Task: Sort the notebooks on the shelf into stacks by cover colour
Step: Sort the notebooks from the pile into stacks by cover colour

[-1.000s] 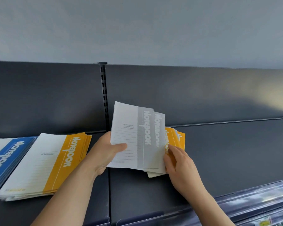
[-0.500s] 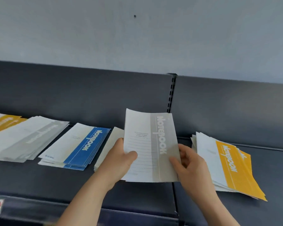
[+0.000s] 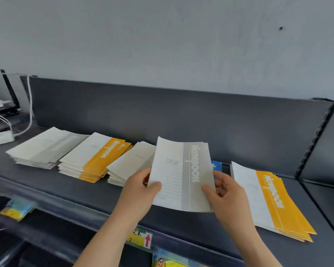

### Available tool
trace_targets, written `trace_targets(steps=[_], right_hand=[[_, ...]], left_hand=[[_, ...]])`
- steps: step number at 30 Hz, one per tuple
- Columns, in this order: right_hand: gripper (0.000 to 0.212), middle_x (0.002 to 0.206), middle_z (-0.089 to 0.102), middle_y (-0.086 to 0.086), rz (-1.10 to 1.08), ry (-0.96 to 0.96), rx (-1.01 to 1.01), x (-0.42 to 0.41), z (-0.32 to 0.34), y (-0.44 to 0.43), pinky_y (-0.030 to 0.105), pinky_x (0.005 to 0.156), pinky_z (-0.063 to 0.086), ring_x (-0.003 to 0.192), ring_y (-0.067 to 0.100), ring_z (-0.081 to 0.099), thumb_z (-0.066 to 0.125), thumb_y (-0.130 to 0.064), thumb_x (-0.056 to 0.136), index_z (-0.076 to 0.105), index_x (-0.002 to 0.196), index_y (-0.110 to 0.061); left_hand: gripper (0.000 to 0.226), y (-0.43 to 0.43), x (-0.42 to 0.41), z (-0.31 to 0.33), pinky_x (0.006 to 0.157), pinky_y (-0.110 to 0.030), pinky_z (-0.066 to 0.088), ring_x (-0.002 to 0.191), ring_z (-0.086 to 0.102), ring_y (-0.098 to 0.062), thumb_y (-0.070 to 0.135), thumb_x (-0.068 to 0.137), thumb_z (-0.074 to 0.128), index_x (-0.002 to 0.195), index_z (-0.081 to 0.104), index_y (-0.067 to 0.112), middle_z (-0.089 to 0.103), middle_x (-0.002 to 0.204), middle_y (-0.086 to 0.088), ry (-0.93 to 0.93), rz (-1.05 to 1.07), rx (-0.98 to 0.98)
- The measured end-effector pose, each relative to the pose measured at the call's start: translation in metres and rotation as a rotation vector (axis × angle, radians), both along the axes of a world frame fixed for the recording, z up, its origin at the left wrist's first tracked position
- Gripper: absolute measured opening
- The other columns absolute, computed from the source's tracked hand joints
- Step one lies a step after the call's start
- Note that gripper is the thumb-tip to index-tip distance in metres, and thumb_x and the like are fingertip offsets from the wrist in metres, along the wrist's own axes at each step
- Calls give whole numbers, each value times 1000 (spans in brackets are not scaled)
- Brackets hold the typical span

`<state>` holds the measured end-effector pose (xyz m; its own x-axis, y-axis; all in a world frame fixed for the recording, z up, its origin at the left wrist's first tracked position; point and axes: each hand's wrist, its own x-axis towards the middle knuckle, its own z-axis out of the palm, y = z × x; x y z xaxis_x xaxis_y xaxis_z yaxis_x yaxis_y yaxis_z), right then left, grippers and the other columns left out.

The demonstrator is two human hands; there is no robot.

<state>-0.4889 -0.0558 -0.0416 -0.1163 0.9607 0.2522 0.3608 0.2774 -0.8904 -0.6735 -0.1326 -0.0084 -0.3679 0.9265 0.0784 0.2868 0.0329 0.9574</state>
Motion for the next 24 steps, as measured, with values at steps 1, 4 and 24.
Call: trace_targets(steps=[1, 4, 24], right_hand=[[37, 101, 63, -9, 1, -12, -9, -17, 0, -3, 15, 61, 49, 83, 6, 62, 62, -26, 87, 52, 123, -25], [41, 100, 63, -10, 13, -13, -36, -61, 0, -8, 24, 67, 55, 83, 7, 62, 61, -30, 87, 51, 126, -25], [34, 83, 59, -20, 197, -180, 39, -258, 11, 19, 12, 56, 40, 70, 2, 57, 62, -28, 87, 55, 120, -27]], left_hand=[[36, -5, -17, 0, 70, -12, 49, 105, 60, -3, 10, 93, 53, 116, 59, 38, 66, 110, 21, 23, -12, -15], [45, -15, -62, -1, 72, -12, 47, 105, 59, -1, 7, 90, 53, 119, 56, 42, 65, 110, 25, 55, -21, -45], [29, -3, -238, -16, 63, -4, 41, 96, 54, 9, 18, 96, 49, 117, 52, 38, 57, 107, 29, 321, 308, 62]])
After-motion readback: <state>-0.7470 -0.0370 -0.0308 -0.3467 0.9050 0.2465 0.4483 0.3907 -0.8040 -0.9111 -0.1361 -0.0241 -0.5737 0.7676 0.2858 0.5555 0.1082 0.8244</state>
